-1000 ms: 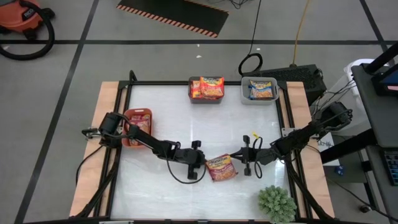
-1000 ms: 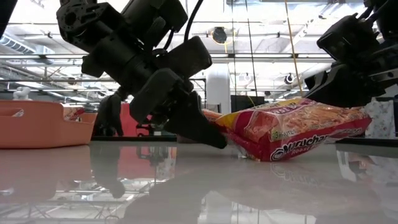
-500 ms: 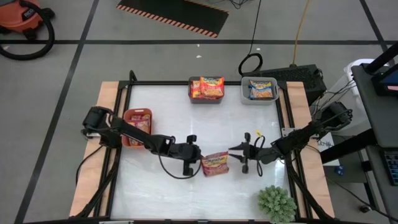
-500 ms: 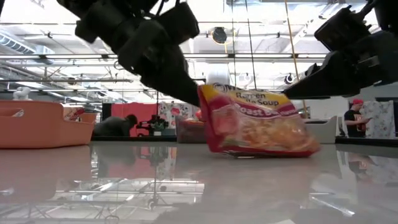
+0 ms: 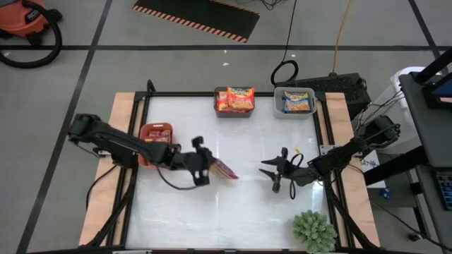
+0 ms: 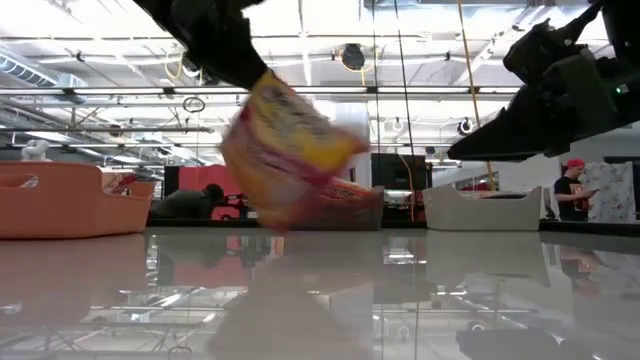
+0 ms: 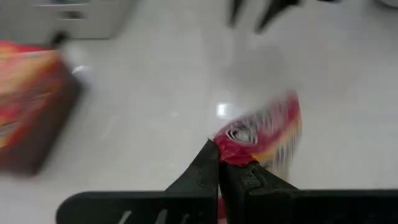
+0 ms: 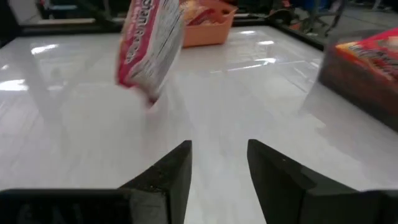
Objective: Sort Maruchan noodles
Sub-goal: Put the red noodle pack into the orange bin
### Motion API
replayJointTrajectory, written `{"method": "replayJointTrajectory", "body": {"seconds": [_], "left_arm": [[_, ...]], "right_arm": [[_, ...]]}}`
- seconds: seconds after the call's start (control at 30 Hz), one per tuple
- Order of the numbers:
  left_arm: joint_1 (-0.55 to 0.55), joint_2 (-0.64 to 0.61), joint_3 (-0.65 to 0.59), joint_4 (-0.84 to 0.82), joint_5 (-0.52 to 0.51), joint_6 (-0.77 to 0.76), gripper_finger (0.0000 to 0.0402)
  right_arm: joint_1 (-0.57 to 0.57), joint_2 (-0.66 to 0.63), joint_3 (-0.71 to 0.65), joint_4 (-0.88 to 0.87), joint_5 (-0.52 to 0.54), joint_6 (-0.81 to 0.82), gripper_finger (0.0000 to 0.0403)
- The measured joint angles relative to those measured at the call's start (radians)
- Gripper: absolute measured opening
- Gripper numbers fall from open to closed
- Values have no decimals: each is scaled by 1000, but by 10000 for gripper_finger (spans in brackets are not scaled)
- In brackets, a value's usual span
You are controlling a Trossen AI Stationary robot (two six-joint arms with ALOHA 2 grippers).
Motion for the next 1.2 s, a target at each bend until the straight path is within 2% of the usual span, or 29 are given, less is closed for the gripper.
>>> {"method": "replayJointTrajectory", "body": {"seconds": [0.07,0.17,0.4,0.77,1.2], "left_arm": [[0,-55,0,-61,-56,-32,1],[-20,-117,0,-122,-87,-53,1],[-55,-198,0,-228,-191,-62,1],[-46,-380,0,-490,-377,-269,1],[-49,-553,0,-810,-476,-477,1]], "right_arm": [[0,0,0,7,12,13,149],[-1,0,0,10,10,39,149],[1,0,0,-5,7,81,149],[1,0,0,-43,7,78,149],[-1,0,0,-48,7,68,148]]}}
